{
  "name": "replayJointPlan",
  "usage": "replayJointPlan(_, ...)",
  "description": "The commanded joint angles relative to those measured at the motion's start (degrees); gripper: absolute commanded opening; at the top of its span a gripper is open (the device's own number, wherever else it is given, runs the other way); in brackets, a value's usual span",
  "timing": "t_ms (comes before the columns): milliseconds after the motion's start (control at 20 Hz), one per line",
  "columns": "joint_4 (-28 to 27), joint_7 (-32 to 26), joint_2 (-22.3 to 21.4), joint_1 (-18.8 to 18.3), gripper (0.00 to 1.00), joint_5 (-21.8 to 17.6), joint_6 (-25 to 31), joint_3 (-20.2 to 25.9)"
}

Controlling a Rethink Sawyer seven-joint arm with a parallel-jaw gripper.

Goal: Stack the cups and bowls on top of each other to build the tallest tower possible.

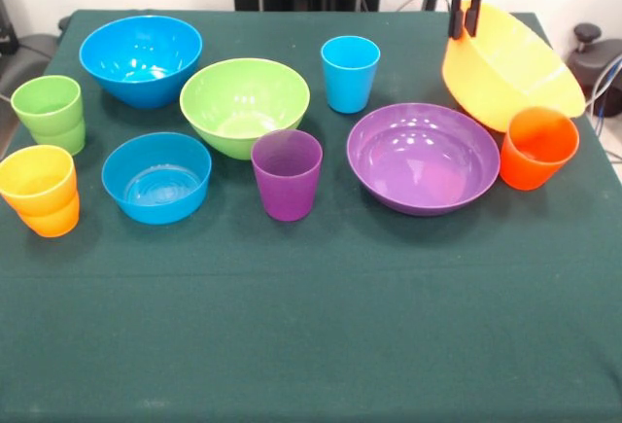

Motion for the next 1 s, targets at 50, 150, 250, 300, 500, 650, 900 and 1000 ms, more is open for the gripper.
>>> replayJointPlan(50,5.42,0.63,-4.02,-2.59,0.0,0.75,8.55,7.4)
replayJointPlan(150,6.14,0.61,-4.91,-2.99,0.0,0.96,8.98,7.98)
replayJointPlan(250,6.47,0.58,-5.52,-3.25,0.0,1.07,9.43,8.38)
replayJointPlan(300,6.54,0.57,-5.59,-3.42,0.0,1.1,9.58,8.62)
replayJointPlan(500,6.75,0.99,-5.86,-3.47,0.0,0.86,9.68,8.82)
replayJointPlan(650,7.37,1.02,-6.41,-4.16,0.0,1.21,10.38,9.76)
replayJointPlan(900,7.94,0.79,-7.44,-5.04,0.0,1.16,11.15,10.54)
replayJointPlan(1000,8.19,0.58,-8.04,-5.4,0.0,1.24,11.66,10.88)
